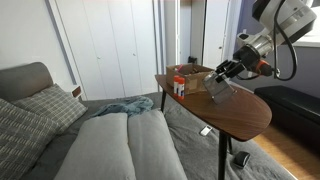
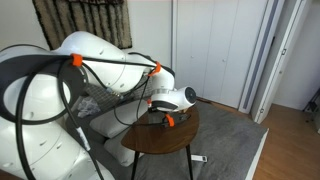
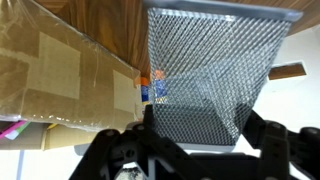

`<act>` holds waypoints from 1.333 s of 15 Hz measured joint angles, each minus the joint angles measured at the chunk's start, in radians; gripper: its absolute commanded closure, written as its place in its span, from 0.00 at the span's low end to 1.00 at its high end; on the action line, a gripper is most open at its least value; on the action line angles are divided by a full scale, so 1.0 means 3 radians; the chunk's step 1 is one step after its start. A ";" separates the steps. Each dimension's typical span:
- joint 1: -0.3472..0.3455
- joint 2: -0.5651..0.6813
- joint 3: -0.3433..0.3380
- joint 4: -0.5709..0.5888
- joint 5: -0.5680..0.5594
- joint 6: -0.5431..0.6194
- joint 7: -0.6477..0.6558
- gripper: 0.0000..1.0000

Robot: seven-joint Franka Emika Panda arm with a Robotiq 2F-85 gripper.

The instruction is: Turn the basket upside down then put one stick of glue on top of the basket

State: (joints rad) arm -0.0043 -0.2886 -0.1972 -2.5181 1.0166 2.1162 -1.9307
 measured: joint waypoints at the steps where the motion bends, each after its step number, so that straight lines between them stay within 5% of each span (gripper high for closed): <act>1: -0.0041 -0.0003 0.0000 -0.0010 0.0014 -0.0002 -0.0041 0.05; 13: -0.0276 -0.0091 0.0085 -0.0125 -0.0077 0.0058 -0.0039 0.00; 20: -0.0203 -0.0415 0.0854 -0.0024 -0.0924 0.0502 0.1350 0.00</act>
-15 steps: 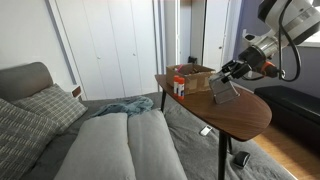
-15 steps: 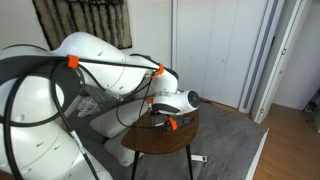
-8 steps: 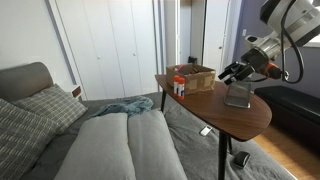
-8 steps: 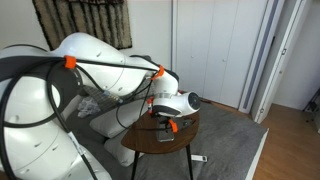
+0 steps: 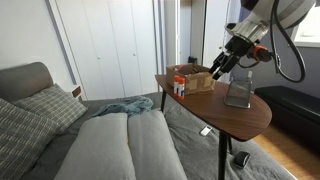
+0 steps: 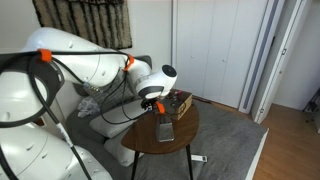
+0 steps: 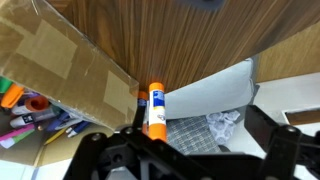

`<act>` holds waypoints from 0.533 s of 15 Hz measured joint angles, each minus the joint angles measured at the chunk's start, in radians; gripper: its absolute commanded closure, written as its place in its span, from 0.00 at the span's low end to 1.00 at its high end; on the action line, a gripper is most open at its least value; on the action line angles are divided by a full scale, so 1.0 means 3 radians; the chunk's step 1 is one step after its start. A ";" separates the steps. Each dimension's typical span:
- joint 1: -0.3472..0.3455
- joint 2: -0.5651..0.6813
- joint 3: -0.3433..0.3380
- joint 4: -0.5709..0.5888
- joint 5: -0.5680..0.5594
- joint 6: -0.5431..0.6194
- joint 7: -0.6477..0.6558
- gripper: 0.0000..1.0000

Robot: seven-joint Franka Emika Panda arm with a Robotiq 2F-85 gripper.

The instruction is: Turn the basket upside down then put one stick of glue on top of the basket

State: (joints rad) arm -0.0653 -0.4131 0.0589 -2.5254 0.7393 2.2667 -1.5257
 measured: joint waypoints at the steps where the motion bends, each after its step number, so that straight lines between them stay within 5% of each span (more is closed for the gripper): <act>1: 0.0051 -0.0002 0.0096 0.0047 -0.0231 0.0042 0.0254 0.00; 8: 0.0447 0.0291 0.0310 0.0580 -0.1641 -0.0086 0.1870 0.00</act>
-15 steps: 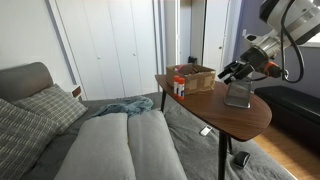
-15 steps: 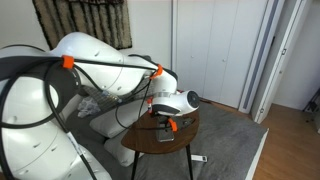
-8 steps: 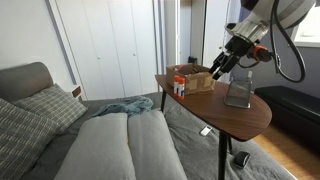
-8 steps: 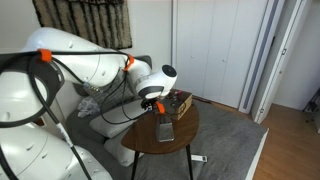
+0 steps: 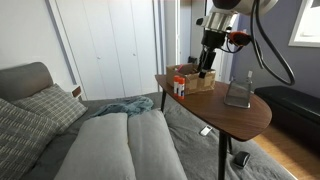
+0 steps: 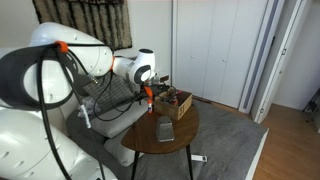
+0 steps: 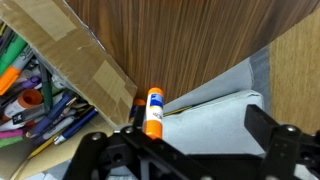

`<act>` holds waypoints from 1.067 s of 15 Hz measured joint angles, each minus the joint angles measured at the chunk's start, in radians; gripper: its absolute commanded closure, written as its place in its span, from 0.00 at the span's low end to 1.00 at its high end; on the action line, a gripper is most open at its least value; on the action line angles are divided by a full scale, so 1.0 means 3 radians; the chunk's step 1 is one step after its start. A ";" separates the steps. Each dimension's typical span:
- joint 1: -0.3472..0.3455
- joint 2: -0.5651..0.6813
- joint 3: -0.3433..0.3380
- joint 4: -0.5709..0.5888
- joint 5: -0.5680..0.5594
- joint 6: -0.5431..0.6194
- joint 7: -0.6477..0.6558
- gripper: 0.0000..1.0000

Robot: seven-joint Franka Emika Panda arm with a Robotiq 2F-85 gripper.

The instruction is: Turn the basket upside down then put one stick of glue on top of the basket

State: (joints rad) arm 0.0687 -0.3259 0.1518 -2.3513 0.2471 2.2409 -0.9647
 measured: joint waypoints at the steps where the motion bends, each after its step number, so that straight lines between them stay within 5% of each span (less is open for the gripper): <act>1: 0.0052 0.0084 0.0004 0.0097 -0.0085 -0.0072 0.0167 0.00; 8: 0.0312 0.0602 0.0031 0.0626 -0.0212 -0.0347 0.1118 0.00; 16: 0.0333 0.0890 0.0046 0.0891 -0.0594 -0.0318 0.1813 0.00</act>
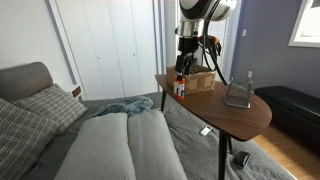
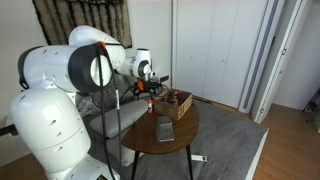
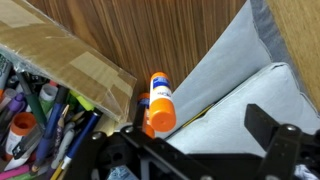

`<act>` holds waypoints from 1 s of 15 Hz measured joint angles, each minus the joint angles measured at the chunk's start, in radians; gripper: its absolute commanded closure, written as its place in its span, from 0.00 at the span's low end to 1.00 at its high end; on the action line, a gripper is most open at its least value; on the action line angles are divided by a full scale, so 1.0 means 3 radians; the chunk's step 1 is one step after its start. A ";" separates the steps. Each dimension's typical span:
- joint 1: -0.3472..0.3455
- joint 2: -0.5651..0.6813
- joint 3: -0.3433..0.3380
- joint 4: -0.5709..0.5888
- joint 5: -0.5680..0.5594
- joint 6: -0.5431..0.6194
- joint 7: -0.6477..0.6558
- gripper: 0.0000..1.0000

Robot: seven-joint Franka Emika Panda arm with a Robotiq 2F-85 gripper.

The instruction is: Turn the basket upside down then put one stick of glue on top of the basket

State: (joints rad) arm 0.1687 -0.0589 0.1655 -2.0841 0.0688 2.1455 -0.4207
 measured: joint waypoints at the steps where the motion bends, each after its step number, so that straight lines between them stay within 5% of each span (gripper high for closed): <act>1: 0.0000 0.0023 0.0000 0.0015 -0.0009 0.0000 0.0038 0.00; 7: 0.0001 0.0156 0.0001 0.0070 -0.0061 0.0084 0.0142 0.05; 9: 0.0001 0.0190 0.0001 0.0072 -0.0070 0.0159 0.0147 0.31; 15: 0.0001 0.0243 0.0001 0.0073 -0.0267 0.0260 0.0297 0.75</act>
State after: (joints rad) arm 0.1689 0.0140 0.1659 -2.0623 -0.0115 2.2234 -0.3317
